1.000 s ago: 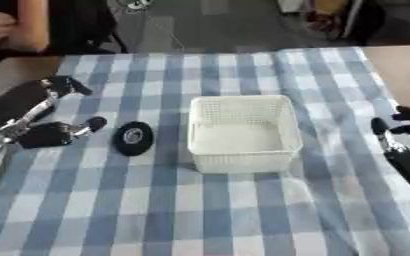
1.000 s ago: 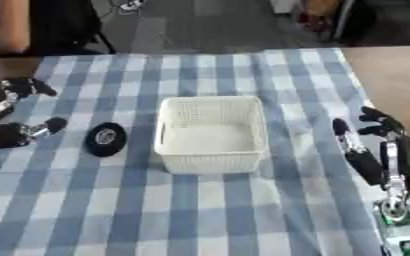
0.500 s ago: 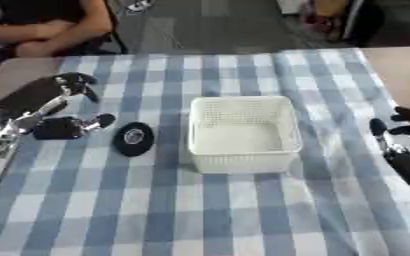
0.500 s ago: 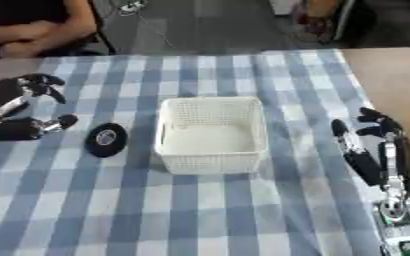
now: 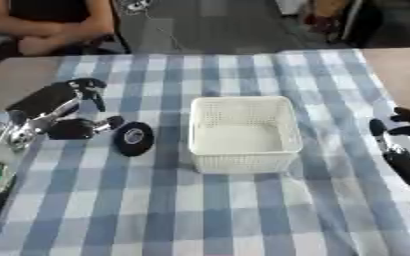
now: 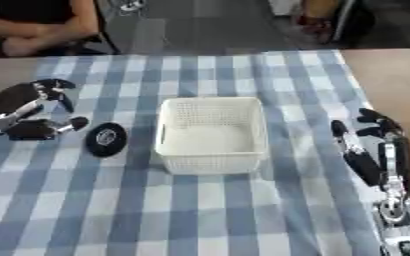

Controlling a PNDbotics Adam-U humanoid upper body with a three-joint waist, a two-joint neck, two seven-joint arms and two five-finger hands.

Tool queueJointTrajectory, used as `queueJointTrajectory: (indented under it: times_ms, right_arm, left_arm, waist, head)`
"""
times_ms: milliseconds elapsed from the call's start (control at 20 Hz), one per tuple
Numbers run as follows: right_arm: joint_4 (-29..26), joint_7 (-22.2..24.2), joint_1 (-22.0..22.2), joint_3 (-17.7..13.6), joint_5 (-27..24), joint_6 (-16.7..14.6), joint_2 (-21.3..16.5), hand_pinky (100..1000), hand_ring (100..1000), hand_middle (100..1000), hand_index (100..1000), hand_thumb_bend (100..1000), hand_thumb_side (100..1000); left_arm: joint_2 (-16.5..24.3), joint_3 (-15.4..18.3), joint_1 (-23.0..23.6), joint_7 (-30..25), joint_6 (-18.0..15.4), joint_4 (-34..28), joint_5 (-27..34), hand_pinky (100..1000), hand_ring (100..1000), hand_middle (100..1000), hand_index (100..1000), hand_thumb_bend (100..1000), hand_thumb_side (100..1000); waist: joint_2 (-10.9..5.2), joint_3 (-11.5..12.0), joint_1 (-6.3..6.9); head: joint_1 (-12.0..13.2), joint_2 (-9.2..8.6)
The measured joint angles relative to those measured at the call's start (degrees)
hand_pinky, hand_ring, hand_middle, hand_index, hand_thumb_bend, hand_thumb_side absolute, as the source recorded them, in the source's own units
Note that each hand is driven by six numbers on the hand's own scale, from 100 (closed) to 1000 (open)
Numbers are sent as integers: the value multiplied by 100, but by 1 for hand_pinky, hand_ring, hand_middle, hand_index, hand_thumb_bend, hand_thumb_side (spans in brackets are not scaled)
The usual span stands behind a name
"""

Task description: Pick up objects on the table and place them in the box.

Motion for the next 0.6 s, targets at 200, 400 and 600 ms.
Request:
queueJointTrajectory:
  times_ms: [200,400,600]
  right_arm:
    - [1,14,0,6,-1,-13,0,774,610,689,834,592,796]
    - [1,21,0,22,-1,-20,0,774,610,689,834,592,796]
    - [2,23,0,31,-1,-22,1,774,610,689,834,591,795]
  left_arm:
    - [-95,-48,-60,12,-62,144,-74,875,926,906,648,1000,968]
    - [-146,-115,-78,0,-128,201,-103,876,926,906,650,1000,966]
    - [-189,-175,-95,-24,-191,213,-130,877,925,905,647,1000,964]
  waist:
    - [0,-15,-10]
    - [0,-23,-11]
    - [0,-26,-11]
  head:
    - [0,0]
    - [4,1]
    - [15,1]
